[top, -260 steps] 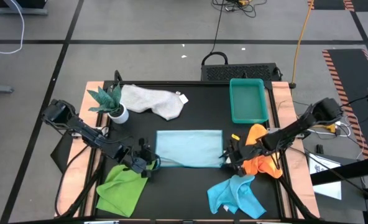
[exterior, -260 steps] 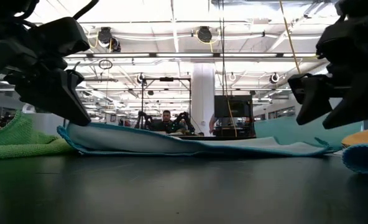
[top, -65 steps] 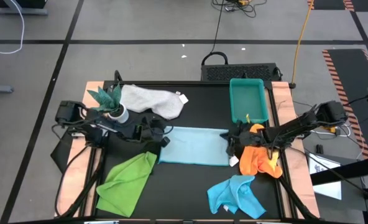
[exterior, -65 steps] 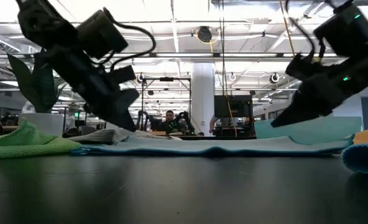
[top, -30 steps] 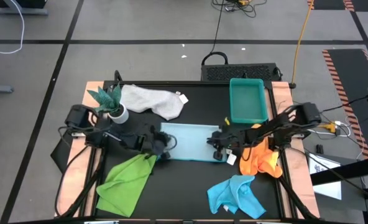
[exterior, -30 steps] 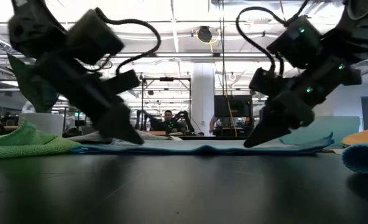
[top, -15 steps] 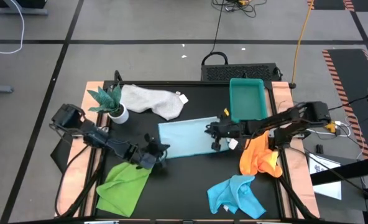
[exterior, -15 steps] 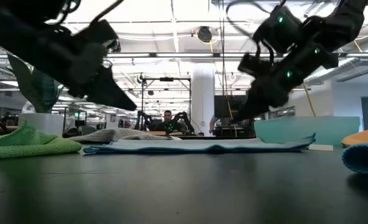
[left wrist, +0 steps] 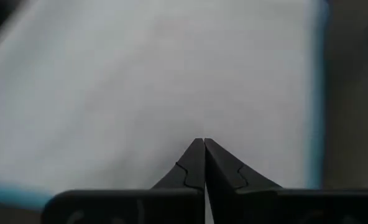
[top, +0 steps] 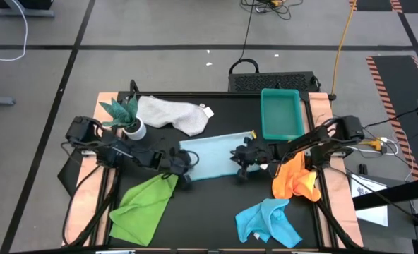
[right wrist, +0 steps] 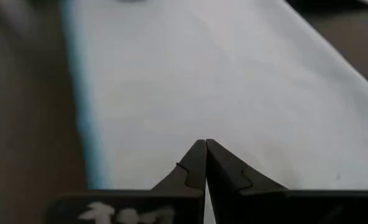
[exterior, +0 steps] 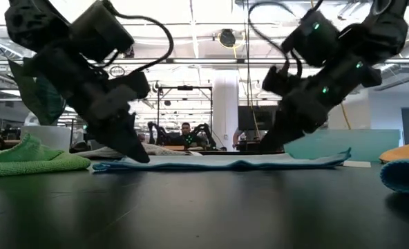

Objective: Fold microfiber towels
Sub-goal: Fold the light blue microfiber cloth

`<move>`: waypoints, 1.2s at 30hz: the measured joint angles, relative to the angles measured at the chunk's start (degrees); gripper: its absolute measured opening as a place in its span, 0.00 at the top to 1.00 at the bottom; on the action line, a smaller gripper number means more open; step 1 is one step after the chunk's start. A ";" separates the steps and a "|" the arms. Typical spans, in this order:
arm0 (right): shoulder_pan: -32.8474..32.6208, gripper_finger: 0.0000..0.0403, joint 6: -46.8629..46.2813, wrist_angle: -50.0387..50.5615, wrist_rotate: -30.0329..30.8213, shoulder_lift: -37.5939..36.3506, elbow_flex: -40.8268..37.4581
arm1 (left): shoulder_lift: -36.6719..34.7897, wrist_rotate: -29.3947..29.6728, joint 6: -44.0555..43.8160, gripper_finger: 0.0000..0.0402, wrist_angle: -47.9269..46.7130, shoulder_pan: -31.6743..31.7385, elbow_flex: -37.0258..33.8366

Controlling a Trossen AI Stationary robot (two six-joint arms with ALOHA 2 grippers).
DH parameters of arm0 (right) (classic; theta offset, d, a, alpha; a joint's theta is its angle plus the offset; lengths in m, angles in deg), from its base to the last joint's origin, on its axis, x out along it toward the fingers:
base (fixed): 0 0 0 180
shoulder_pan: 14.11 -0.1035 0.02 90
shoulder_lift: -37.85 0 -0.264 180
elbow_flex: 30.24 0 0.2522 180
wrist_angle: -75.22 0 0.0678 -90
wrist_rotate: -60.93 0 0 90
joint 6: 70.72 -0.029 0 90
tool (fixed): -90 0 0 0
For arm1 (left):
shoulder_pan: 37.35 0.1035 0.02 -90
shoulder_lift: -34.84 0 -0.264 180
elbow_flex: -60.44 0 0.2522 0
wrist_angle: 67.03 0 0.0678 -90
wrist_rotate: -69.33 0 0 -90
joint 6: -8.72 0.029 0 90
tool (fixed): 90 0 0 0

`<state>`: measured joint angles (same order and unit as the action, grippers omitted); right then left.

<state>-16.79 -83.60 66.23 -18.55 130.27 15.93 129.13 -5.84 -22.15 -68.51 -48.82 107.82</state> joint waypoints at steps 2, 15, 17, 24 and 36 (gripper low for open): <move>1.52 1.00 -0.09 1.83 0.06 0.38 0.00 | 0.81 -1.34 -2.36 0.98 0.41 -1.84 0.09; 6.37 1.00 3.82 1.39 -9.69 -3.94 0.02 | 0.10 -2.07 -1.03 0.96 16.67 -9.84 3.25; 4.09 1.00 2.73 1.62 -12.49 -3.30 0.02 | 0.03 1.02 0.96 0.98 13.26 -7.65 3.91; -1.73 1.00 -2.50 5.03 -12.04 -1.76 0.38 | 0.10 -0.69 5.37 0.97 -3.96 4.64 4.47; 8.15 1.00 3.93 12.91 -3.11 -3.01 0.61 | 1.30 -11.70 -9.68 0.99 -3.48 -2.80 3.54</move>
<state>-8.63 -79.67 79.13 -21.65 127.26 16.54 130.44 -17.54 -31.83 -71.99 -51.63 111.37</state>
